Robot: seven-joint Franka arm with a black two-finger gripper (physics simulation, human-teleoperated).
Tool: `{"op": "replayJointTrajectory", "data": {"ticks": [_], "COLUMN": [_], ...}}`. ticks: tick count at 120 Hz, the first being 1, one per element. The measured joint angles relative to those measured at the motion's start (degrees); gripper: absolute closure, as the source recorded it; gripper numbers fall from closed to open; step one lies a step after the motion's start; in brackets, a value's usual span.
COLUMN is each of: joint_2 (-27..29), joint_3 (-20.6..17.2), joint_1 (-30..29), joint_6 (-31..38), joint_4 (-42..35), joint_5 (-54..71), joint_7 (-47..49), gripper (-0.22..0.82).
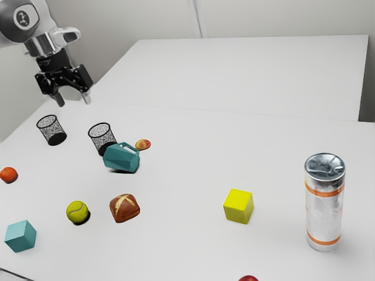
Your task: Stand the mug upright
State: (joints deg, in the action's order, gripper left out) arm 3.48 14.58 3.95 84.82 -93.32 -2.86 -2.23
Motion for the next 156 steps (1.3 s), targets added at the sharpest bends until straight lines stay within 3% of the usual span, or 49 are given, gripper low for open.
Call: {"op": "replayJointTrajectory", "data": {"ticks": [22,40,61,88,106,156], "joint_2": [-0.6,-3.6,-12.0,-18.8,-20.1,-25.1], "joint_3": [0.1,0.1,0.2,0.2,1.3,2.5], "joint_1": [-0.7,-8.1,-16.2,-16.2,-16.3,-17.2], "joint_6": [7.1,13.1,19.6,24.7,26.5,27.1], "joint_4": [-2.2,-7.9,-10.3,-11.4,-15.0,-15.6], "joint_5": [-3.2,-15.4,-26.1,-36.5,-43.6,-56.6], "joint_7": [-0.6,-5.1,-12.9,-22.1,-28.7,-42.7], "gripper": [0.01,0.01,0.02,0.02,0.02,0.02]}}
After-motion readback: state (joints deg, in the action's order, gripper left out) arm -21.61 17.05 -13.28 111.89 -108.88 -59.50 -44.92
